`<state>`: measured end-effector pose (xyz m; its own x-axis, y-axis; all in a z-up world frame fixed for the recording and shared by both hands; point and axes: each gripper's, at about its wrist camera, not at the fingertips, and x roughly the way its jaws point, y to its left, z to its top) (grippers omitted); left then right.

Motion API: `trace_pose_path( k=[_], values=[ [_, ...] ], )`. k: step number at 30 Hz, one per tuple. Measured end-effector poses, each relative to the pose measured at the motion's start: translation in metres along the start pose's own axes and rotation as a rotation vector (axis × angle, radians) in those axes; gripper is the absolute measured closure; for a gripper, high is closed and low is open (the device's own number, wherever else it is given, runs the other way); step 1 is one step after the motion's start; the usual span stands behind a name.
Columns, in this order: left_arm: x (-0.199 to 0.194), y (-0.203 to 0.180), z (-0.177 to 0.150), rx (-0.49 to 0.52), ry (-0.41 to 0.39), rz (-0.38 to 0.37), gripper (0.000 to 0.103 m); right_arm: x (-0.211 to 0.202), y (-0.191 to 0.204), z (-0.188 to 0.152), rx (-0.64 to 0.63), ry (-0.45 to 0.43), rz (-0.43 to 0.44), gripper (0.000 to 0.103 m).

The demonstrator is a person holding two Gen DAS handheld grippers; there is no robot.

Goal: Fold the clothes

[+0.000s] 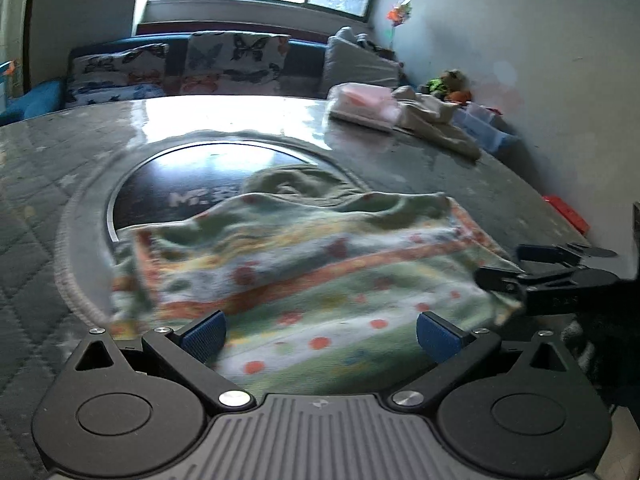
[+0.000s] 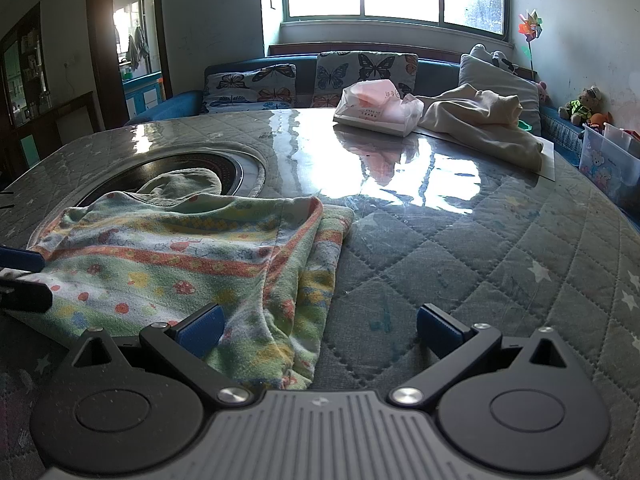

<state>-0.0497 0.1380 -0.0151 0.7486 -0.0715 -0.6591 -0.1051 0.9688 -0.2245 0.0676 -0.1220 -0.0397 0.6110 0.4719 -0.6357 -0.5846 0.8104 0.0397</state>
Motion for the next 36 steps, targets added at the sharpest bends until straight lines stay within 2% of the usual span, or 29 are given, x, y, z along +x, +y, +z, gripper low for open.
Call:
trace_pose_path(
  k=[2,6,9,14,24,30,36],
  values=[
    [0.000,0.002,0.004,-0.013,0.006,0.006,0.000,0.000,0.000,0.000,0.000,0.000,0.000,0.000],
    [0.007,-0.008,0.021,-0.013,0.004,-0.044,0.000,0.000,0.000,0.000,0.000,0.000,0.000,0.000],
    [0.020,-0.016,0.034,-0.005,0.014,-0.084,0.000,0.000,0.000,0.000,0.000,0.000,0.000,0.000],
    [0.046,-0.016,0.047,-0.019,0.051,-0.103,0.000,0.000,0.000,0.000,0.000,0.000,0.000,0.000],
    [0.049,0.004,0.052,-0.071,0.069,-0.044,0.000,0.001,0.000,0.000,0.000,-0.001,0.000,0.000],
    [0.059,-0.004,0.065,-0.054,0.063,-0.048,0.000,0.001,0.000,0.000,0.001,-0.001,0.000,0.000],
    [0.073,0.004,0.069,-0.070,0.072,-0.027,0.000,0.001,0.000,0.000,0.001,-0.001,0.000,0.000]
  ],
)
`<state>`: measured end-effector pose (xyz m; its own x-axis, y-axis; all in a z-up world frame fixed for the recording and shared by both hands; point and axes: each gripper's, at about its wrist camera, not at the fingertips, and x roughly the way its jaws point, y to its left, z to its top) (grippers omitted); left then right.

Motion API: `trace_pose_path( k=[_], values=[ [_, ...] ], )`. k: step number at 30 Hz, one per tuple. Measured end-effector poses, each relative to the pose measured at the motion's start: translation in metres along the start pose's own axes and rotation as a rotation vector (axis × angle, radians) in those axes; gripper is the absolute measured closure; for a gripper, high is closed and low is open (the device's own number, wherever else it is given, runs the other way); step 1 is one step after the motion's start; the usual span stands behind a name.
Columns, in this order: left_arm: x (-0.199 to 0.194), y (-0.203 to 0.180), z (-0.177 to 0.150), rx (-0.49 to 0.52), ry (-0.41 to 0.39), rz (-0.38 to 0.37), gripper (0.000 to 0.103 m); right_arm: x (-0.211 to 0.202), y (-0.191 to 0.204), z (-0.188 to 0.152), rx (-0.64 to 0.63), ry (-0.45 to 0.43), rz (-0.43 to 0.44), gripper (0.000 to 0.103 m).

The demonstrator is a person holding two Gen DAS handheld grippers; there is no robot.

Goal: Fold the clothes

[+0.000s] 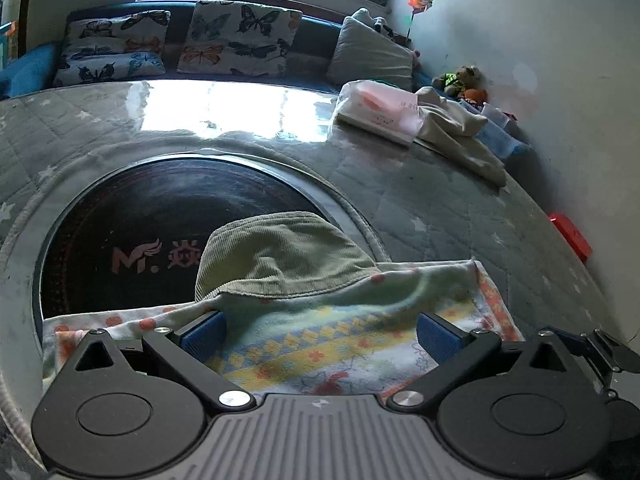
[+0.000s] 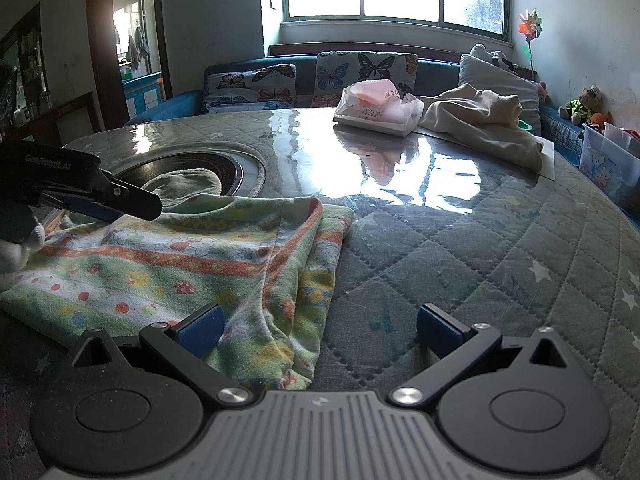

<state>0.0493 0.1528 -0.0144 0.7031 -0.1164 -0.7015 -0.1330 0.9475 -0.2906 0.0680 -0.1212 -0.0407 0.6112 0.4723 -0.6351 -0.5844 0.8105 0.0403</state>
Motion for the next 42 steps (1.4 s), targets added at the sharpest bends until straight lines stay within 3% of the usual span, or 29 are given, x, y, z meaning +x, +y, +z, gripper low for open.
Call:
trace_pose_path(
  k=[7,18,21,27,36,42],
  values=[
    [-0.013,-0.001,-0.004,0.003,-0.009,0.015,0.000,0.000,0.000,0.000,-0.001,0.001,-0.001,0.000],
    [-0.048,0.009,-0.029,0.038,-0.011,0.114,0.000,-0.003,0.005,0.004,-0.006,0.006,-0.020,0.000],
    [-0.060,0.016,-0.039,0.044,-0.017,0.146,0.000,-0.017,0.019,0.012,-0.039,-0.043,-0.028,0.000],
    [-0.074,0.023,-0.054,0.054,-0.031,0.226,0.000,-0.025,0.057,0.032,-0.080,-0.077,0.087,0.000],
    [-0.080,0.029,-0.072,0.060,-0.022,0.251,0.000,0.002,0.097,0.024,-0.173,-0.005,0.148,0.000],
    [-0.081,0.033,-0.076,0.050,-0.027,0.261,0.000,-0.002,0.077,0.013,-0.172,0.024,0.115,0.000]
  ],
)
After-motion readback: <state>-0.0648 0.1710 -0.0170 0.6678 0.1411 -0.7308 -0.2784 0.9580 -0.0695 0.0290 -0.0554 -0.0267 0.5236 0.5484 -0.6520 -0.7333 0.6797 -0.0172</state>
